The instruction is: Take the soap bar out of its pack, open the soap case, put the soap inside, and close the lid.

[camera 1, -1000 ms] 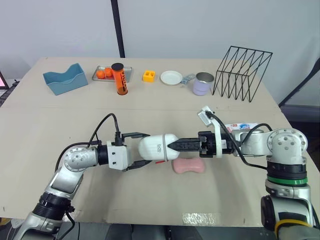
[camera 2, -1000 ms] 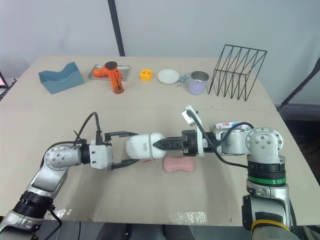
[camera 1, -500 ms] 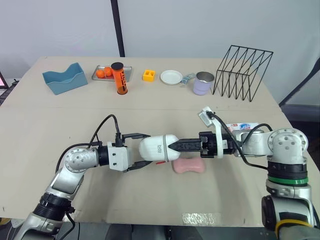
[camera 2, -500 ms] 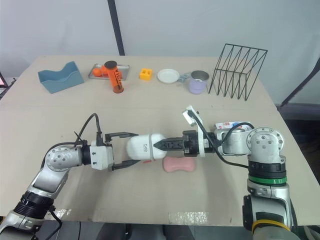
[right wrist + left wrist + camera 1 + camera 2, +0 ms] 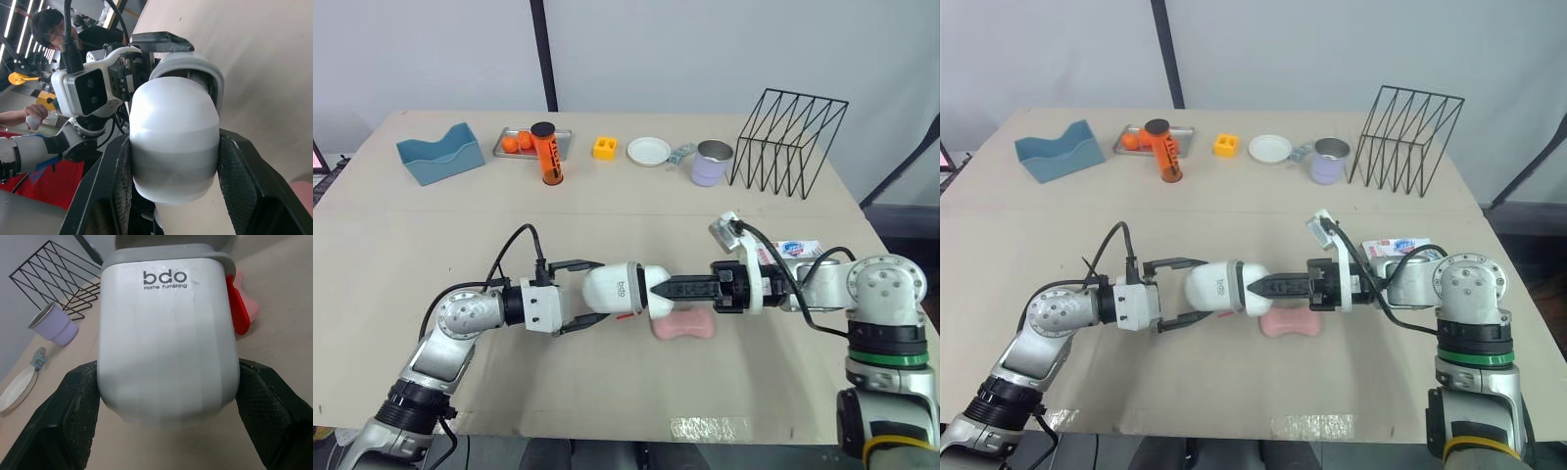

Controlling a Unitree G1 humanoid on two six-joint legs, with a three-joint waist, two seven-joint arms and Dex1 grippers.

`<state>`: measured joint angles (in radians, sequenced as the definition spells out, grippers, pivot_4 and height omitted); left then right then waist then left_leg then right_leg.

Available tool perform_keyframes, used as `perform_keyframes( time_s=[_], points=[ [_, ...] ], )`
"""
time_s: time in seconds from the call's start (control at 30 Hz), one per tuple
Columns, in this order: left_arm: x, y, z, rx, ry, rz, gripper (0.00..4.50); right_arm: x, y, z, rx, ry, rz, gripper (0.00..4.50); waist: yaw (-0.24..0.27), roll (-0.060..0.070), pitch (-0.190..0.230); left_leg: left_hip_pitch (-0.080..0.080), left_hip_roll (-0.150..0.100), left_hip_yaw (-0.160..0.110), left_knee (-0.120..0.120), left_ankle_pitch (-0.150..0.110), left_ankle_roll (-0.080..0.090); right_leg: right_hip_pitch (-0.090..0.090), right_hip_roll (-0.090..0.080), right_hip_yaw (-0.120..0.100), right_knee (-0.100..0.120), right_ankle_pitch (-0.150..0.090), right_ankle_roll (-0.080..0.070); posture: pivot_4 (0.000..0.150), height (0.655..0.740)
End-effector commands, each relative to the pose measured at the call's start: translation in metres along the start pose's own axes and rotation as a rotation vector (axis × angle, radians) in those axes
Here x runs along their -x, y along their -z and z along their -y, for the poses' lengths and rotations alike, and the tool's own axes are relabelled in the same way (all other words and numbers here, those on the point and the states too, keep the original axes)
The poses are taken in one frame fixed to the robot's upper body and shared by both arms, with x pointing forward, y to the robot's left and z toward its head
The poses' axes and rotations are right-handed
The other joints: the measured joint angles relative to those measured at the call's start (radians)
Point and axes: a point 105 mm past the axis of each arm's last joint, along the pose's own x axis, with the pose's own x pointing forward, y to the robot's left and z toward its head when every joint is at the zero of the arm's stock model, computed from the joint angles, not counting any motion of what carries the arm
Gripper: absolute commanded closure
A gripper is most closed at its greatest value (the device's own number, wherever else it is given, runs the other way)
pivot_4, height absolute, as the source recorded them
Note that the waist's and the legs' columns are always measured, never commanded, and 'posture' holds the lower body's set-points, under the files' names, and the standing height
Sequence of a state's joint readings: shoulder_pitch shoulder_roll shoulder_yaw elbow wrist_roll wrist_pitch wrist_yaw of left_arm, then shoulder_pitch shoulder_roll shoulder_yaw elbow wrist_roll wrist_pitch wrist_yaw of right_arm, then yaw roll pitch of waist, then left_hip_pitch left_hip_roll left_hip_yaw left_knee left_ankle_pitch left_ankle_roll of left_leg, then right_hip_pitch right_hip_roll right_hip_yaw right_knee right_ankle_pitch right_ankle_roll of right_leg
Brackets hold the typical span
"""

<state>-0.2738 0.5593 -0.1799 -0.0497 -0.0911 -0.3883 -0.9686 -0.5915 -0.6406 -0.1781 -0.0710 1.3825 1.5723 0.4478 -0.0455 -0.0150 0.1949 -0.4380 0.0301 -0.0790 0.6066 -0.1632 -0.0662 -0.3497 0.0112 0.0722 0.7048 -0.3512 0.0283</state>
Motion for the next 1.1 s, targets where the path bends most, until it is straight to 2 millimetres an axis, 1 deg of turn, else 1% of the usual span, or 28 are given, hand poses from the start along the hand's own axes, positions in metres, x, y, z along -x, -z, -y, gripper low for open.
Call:
perform_keyframes(
  time_s=[0.03,0.13,0.23,0.33,0.43,0.53,0.57,0.77,0.97,1.1],
  points=[
    [0.006,-0.007,-0.006,0.029,-0.023,0.015,1.02,0.031,-0.016,0.007,0.026,0.099,0.077,2.55,0.000,0.000,0.000,0.000,0.000,0.000,0.000,0.000,0.000,0.000,0.000,0.000,0.000,0.000,0.000,0.150,0.7400],
    [0.009,-0.006,-0.004,0.071,-0.013,0.006,1.02,0.061,-0.025,0.020,0.073,0.270,0.078,2.55,0.001,0.000,0.000,0.000,0.000,0.000,0.000,0.000,0.000,0.000,0.000,0.000,0.000,0.000,0.000,0.150,0.7400],
    [0.010,-0.006,-0.002,0.105,0.004,-0.002,1.02,0.088,-0.027,0.028,0.149,0.436,0.017,2.55,0.001,0.001,0.000,0.000,0.000,0.001,-0.001,0.000,0.000,-0.001,0.000,0.001,0.000,0.000,0.000,0.150,0.7400],
    [0.010,-0.006,-0.003,0.118,0.009,-0.007,1.02,0.104,-0.021,0.034,0.243,0.555,-0.107,2.55,-0.001,0.001,0.000,0.000,0.000,0.002,-0.001,0.000,0.000,-0.002,0.000,0.001,0.000,0.000,0.000,0.150,0.7400],
    [0.007,-0.006,-0.002,0.132,0.015,-0.006,1.02,0.115,-0.009,0.043,0.394,0.671,-0.286,2.55,-0.002,0.001,0.000,0.000,0.001,0.004,-0.001,0.000,0.000,-0.003,0.000,0.002,0.000,0.000,0.000,0.150,0.7400],
    [0.005,-0.006,-0.002,0.138,0.016,-0.005,1.02,0.115,-0.002,0.050,0.484,0.693,-0.391,2.55,-0.002,0.001,0.000,0.000,0.001,0.004,-0.001,0.000,0.000,-0.003,0.000,0.002,0.000,0.000,0.000,0.150,0.7400],
    [0.005,-0.006,-0.002,0.139,0.016,-0.005,1.02,0.114,-0.002,0.051,0.498,0.691,-0.401,2.55,-0.002,0.001,0.000,0.000,0.001,0.004,-0.001,0.000,0.000,-0.003,0.000,0.003,0.000,0.000,0.000,0.150,0.7400],
    [0.005,-0.007,-0.002,0.144,0.015,-0.008,1.02,0.104,0.002,0.060,0.542,0.672,-0.438,2.55,0.000,0.001,0.000,0.000,0.001,0.004,-0.001,0.000,0.000,-0.003,-0.001,0.003,0.000,0.000,0.000,0.150,0.7400],
    [0.006,-0.008,-0.004,0.139,0.001,-0.011,1.02,0.095,0.002,0.062,0.549,0.637,-0.427,2.55,0.000,0.001,0.000,0.000,0.001,0.004,-0.001,0.000,0.000,-0.003,-0.001,0.002,0.000,0.000,0.000,0.150,0.7400],
    [0.006,-0.009,-0.006,0.136,-0.001,-0.011,1.02,0.095,-0.001,0.064,0.570,0.640,-0.420,2.55,0.000,0.001,0.000,0.000,0.001,0.004,-0.001,0.000,0.000,-0.003,-0.001,0.002,0.000,0.000,0.000,0.150,0.7400]
  ],
)
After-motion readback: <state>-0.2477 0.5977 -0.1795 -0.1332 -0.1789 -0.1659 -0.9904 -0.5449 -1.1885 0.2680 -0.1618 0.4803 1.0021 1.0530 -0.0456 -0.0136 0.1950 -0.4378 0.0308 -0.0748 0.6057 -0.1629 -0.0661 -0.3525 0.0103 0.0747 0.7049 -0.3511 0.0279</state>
